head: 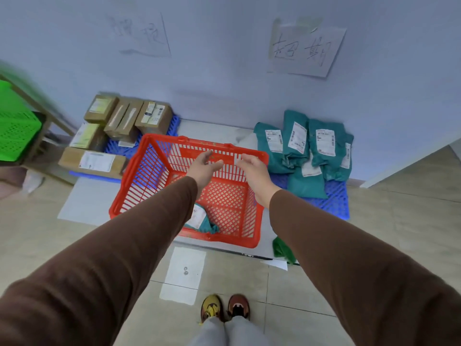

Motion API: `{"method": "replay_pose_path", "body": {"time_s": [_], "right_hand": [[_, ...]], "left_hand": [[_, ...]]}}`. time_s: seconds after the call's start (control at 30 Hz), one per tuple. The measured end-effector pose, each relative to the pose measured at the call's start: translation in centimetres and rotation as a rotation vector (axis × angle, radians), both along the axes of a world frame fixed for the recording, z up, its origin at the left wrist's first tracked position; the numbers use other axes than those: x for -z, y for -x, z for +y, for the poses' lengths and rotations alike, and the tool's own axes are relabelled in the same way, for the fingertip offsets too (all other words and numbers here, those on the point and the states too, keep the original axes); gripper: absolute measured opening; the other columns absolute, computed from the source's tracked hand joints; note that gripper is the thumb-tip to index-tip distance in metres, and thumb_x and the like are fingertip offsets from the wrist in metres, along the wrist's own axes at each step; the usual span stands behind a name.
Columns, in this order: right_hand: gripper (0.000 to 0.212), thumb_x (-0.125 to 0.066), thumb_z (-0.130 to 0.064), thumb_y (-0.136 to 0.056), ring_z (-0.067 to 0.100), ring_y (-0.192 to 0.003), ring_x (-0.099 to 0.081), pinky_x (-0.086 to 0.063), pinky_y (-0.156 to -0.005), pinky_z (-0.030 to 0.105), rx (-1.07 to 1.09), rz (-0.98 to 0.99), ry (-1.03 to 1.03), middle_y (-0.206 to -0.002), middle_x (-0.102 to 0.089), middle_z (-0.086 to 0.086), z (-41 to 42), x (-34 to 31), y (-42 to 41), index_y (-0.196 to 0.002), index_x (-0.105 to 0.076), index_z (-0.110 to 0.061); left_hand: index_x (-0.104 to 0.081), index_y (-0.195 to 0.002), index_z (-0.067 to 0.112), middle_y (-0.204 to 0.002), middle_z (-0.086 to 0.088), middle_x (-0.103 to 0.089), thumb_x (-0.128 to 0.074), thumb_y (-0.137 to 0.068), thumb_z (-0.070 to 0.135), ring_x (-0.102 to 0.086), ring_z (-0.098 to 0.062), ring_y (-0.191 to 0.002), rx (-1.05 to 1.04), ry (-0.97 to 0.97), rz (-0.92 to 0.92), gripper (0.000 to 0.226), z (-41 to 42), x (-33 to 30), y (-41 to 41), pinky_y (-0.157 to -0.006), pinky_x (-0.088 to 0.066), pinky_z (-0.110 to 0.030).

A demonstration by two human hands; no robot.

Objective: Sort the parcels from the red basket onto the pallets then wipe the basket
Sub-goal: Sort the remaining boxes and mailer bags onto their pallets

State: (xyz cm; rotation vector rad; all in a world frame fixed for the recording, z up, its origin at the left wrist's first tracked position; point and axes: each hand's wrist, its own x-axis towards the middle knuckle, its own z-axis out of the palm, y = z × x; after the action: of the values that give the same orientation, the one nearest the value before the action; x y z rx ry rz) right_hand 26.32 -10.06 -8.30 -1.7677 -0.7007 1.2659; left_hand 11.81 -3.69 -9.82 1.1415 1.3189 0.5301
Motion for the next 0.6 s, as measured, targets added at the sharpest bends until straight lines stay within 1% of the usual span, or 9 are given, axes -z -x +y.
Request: {"method": "replay_pose_path", "body": {"time_s": [0.07, 0.13, 0.17, 0.27, 0.37, 0.43, 0.5, 0.53, 0.6], "right_hand": [[0.049, -0.058, -0.028, -0.101, 0.018, -0.136, -0.048, -0.038, -0.106, 0.026, -0.035, -0.018, 0.031, -0.149, -0.051, 0.002, 0.4, 0.4, 1.1, -0.147, -0.050, -0.013], [0.049, -0.059, -0.030, -0.100, 0.019, -0.132, -0.052, -0.041, -0.111, 0.034, -0.051, -0.006, 0.058, -0.147, -0.054, 0.002, 0.9, 0.7, 2.4, -0.145, -0.051, -0.014], [0.048, -0.059, -0.031, -0.100, 0.020, -0.129, -0.055, -0.044, -0.110, 0.039, -0.063, 0.004, 0.073, -0.144, -0.056, 0.003, 1.1, 0.8, 3.1, -0.145, -0.051, -0.015], [0.048, -0.060, -0.031, -0.099, 0.018, -0.126, -0.056, -0.047, -0.107, 0.040, -0.077, -0.006, 0.094, -0.142, -0.057, 0.002, 2.0, 1.8, 5.2, -0.143, -0.053, -0.014], [0.043, -0.059, -0.028, -0.100, 0.009, -0.103, -0.060, -0.049, -0.079, 0.022, -0.068, 0.017, 0.141, -0.135, -0.058, -0.003, 2.4, 2.4, 7.6, -0.140, -0.054, -0.014], [0.048, -0.060, -0.028, -0.100, 0.009, -0.097, -0.062, -0.049, -0.072, 0.022, -0.047, 0.054, 0.193, -0.136, -0.059, 0.000, 2.6, 3.5, 9.1, -0.144, -0.051, -0.013], [0.051, -0.059, -0.028, -0.100, 0.005, -0.091, -0.059, -0.046, -0.068, 0.021, -0.044, 0.060, 0.239, -0.136, -0.058, 0.002, 2.6, 4.6, 10.6, -0.147, -0.047, -0.012], [0.052, -0.059, -0.029, -0.100, 0.006, -0.093, -0.059, -0.046, -0.071, 0.021, -0.042, 0.059, 0.256, -0.139, -0.056, 0.003, 2.6, 5.2, 11.3, -0.148, -0.045, -0.012], [0.055, -0.061, -0.031, -0.099, 0.018, -0.119, -0.057, -0.048, -0.095, 0.032, -0.052, 0.025, 0.290, -0.149, -0.049, 0.003, 2.5, 6.7, 12.4, -0.149, -0.043, -0.014]], "left_hand": [[-0.041, -0.150, 0.014, -0.154, -0.008, -0.044, -0.068, -0.093, 0.020, -0.049, -0.023, -0.133, 0.000, 0.007, -0.002, 0.063, 0.2, 0.2, 1.7, -0.108, -0.042, -0.037], [-0.042, -0.150, 0.013, -0.154, -0.008, -0.044, -0.068, -0.094, 0.017, -0.050, -0.025, -0.133, -0.020, 0.016, 0.003, 0.062, 0.6, 0.5, 3.4, -0.112, -0.042, -0.044], [-0.042, -0.149, 0.013, -0.153, -0.008, -0.043, -0.067, -0.094, 0.016, -0.051, -0.025, -0.131, -0.026, 0.027, 0.008, 0.061, 0.8, 0.8, 4.4, -0.109, -0.045, -0.042], [-0.042, -0.148, 0.009, -0.142, -0.007, -0.049, -0.064, -0.096, 0.009, -0.062, -0.021, -0.109, -0.043, 0.076, -0.010, 0.056, 1.6, 1.7, 7.1, -0.080, -0.055, -0.024], [-0.045, -0.143, 0.005, -0.129, -0.009, -0.056, -0.062, -0.095, 0.002, -0.062, -0.014, -0.092, -0.034, 0.083, 0.020, 0.051, 2.3, 2.8, 10.1, -0.069, -0.052, -0.016], [-0.045, -0.143, 0.003, -0.130, -0.009, -0.057, -0.063, -0.094, 0.002, -0.062, -0.013, -0.095, 0.015, 0.109, 0.043, 0.052, 2.8, 4.0, 12.6, -0.083, -0.051, -0.020], [-0.046, -0.144, 0.004, -0.139, -0.009, -0.057, -0.068, -0.092, 0.007, -0.060, -0.021, -0.117, 0.072, 0.135, 0.072, 0.056, 3.3, 5.1, 15.0, -0.106, -0.046, -0.033], [-0.047, -0.143, 0.005, -0.141, -0.011, -0.057, -0.070, -0.091, 0.009, -0.057, -0.024, -0.124, 0.095, 0.148, 0.087, 0.058, 3.6, 5.8, 16.1, -0.112, -0.042, -0.038], [-0.048, -0.142, 0.006, -0.140, -0.011, -0.058, -0.070, -0.091, 0.010, -0.057, -0.022, -0.123, 0.140, 0.168, 0.107, 0.056, 4.3, 7.0, 17.7, -0.113, -0.040, -0.037]]}}
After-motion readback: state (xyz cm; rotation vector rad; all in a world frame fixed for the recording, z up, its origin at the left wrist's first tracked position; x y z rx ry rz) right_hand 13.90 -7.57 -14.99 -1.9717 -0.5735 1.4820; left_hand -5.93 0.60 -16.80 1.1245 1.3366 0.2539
